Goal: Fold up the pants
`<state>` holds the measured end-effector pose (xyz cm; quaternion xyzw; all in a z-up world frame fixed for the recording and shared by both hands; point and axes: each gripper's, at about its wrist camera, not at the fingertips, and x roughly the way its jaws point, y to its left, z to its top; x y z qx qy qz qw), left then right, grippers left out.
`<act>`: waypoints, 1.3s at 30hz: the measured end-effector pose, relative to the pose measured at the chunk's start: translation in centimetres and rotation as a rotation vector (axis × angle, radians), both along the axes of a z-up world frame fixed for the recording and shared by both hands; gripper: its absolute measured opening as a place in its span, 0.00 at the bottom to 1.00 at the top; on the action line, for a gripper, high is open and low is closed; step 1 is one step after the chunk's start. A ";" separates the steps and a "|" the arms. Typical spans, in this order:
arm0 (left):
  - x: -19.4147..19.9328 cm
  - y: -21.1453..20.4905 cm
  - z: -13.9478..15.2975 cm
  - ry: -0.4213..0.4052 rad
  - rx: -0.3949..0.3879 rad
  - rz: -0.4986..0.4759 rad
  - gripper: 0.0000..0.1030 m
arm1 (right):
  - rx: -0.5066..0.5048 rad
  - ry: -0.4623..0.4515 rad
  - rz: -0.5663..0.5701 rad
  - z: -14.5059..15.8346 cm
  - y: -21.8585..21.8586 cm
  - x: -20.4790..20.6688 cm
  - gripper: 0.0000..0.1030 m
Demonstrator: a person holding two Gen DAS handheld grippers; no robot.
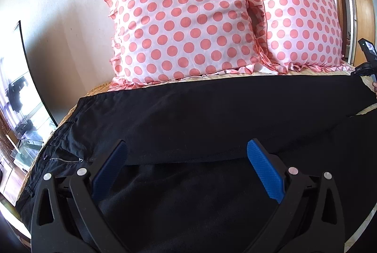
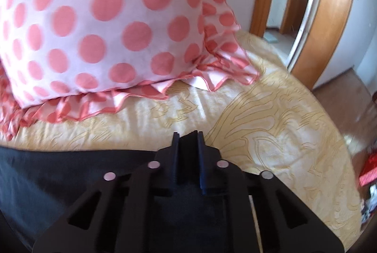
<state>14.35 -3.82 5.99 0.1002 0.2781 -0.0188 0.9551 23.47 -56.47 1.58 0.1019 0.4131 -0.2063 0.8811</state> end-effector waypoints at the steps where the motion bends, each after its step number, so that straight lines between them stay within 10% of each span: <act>1: -0.1 0.0 0.1 -0.003 0.001 0.000 0.98 | -0.010 -0.018 0.010 0.6 0.6 -0.8 0.09; 9: -2.4 1.1 0.9 -0.045 -0.009 -0.002 0.98 | -0.061 -0.177 0.100 4.3 7.4 -12.5 0.08; 21: -4.8 3.2 1.4 -0.067 -0.042 0.022 0.98 | -0.109 0.032 0.119 -0.8 13.9 -19.7 0.12; 25: -5.7 4.0 1.3 -0.077 -0.037 0.040 0.98 | -0.001 -0.040 0.078 1.0 14.6 -21.4 0.64; 34: -6.2 5.1 0.8 -0.083 -0.015 0.062 0.98 | 0.526 -0.129 -0.118 -1.8 13.0 -22.0 0.49; 39: -6.2 5.9 0.8 -0.096 0.018 0.083 0.98 | 0.616 -0.231 -0.321 -2.1 10.5 -22.5 0.49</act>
